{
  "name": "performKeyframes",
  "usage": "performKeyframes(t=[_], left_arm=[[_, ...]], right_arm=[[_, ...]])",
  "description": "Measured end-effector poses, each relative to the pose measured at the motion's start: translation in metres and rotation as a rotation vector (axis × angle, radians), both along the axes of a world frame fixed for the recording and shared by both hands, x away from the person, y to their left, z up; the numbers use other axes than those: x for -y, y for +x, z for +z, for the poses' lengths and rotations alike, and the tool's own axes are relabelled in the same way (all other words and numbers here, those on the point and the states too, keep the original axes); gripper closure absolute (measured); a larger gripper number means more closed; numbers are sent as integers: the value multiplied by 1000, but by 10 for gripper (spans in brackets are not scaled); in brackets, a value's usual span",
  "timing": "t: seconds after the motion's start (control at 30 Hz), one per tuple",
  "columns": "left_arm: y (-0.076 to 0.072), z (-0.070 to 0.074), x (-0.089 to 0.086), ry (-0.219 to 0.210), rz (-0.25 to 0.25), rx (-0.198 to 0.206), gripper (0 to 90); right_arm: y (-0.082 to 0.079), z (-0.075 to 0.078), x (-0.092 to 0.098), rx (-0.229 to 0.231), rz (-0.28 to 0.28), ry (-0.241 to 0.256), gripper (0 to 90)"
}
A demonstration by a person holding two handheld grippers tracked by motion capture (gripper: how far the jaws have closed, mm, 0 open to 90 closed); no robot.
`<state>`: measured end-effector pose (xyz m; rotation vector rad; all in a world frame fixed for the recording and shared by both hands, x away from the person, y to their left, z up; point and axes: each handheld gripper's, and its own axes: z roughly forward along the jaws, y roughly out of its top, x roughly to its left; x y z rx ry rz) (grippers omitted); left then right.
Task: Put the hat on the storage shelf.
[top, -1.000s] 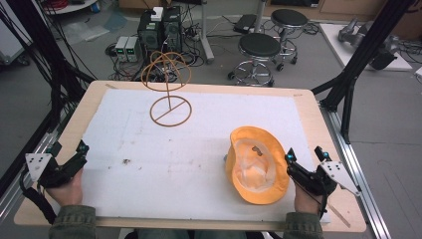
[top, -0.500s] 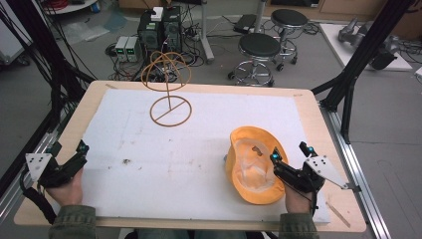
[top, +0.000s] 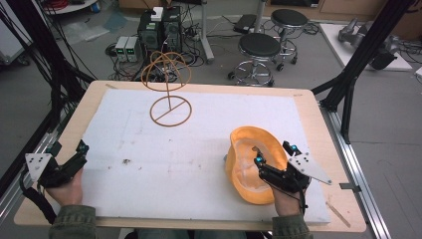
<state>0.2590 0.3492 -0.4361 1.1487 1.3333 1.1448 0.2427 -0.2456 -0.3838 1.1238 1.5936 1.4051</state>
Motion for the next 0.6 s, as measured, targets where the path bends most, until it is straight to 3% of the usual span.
performKeyframes(t=[0.6], left_arm=[[1, 0, -1, -4, 6, -5, 237]], right_arm=[[-1, 6, -30, -45, 50, -6, 108]])
